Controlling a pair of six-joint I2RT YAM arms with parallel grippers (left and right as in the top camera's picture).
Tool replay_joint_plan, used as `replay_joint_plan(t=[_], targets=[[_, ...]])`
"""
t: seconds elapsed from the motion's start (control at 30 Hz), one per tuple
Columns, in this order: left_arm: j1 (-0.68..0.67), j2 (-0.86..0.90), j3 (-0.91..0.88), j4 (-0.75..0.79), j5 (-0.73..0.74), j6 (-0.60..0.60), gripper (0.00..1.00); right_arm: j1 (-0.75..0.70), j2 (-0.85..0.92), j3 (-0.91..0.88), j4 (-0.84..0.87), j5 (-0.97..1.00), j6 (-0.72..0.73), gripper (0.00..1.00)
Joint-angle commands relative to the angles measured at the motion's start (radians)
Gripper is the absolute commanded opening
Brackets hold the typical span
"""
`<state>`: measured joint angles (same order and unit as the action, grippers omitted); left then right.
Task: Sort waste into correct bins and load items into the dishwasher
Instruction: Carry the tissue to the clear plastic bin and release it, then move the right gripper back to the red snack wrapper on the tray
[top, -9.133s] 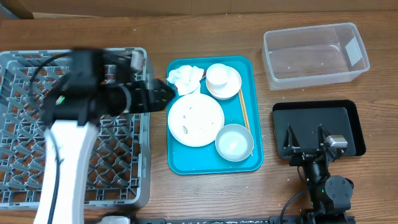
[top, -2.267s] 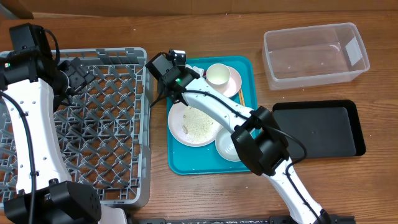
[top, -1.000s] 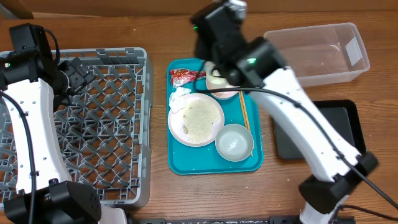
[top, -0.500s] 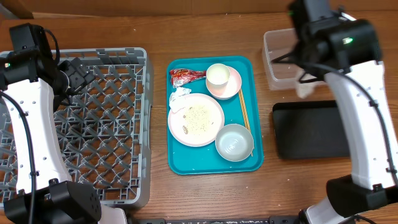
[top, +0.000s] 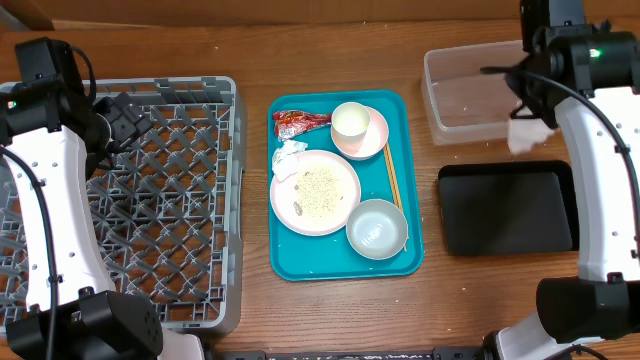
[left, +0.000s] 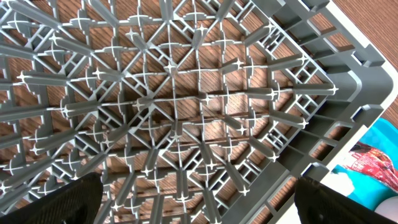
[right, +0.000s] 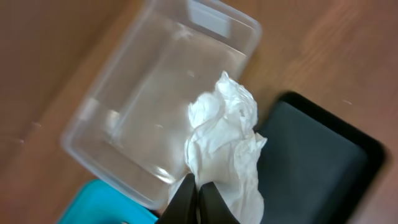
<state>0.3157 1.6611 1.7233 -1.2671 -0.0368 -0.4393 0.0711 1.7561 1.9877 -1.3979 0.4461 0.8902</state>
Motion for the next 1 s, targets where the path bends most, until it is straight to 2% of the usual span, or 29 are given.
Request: replay_joint_plan(t=[0.0,0.23,0.3,0.33,0.43,0.47,0.5,0.67,0.77,0.9,0.97], targets=[[-0.002,0.005,0.022,0.001,0.005,-0.01,1.0,-0.003,-0.008,-0.024,0.11,-0.003,0.008,0.04],[-0.002,0.005,0.022,0.0,0.005,-0.01,1.0,-0.003,0.04,-0.113,0.423,-0.071,0.0,0.04],[-0.002,0.005,0.022,0.0,0.005,-0.01,1.0,-0.003,0.063,-0.144,0.498,-0.07,0.0,0.08],[-0.002,0.005,0.022,0.0,0.005,-0.01,1.0,-0.003,0.076,-0.157,0.532,-0.07,0.0,0.17],[-0.002,0.005,0.022,0.001,0.005,-0.01,1.0,-0.003,0.117,-0.179,0.582,-0.071,-0.005,0.83],[-0.002,0.005,0.022,0.001,0.005,-0.01,1.0,-0.003,0.123,-0.18,0.581,-0.073,-0.008,0.95],[-0.002,0.005,0.022,0.0,0.005,-0.01,1.0,-0.003,0.13,-0.18,0.574,-0.076,-0.008,1.0],[-0.002,0.005,0.022,0.0,0.005,-0.01,1.0,0.0,0.127,-0.172,0.574,-0.228,-0.196,1.0],[-0.002,0.005,0.022,0.0,0.005,-0.01,1.0,0.01,0.123,-0.159,0.575,-0.482,-0.344,1.0],[-0.002,0.005,0.022,0.0,0.005,-0.01,1.0,0.05,0.124,-0.158,0.608,-0.917,-0.493,1.0],[-0.002,0.005,0.022,0.0,0.005,-0.01,1.0,0.097,0.124,-0.158,0.612,-0.976,-0.53,1.0]])
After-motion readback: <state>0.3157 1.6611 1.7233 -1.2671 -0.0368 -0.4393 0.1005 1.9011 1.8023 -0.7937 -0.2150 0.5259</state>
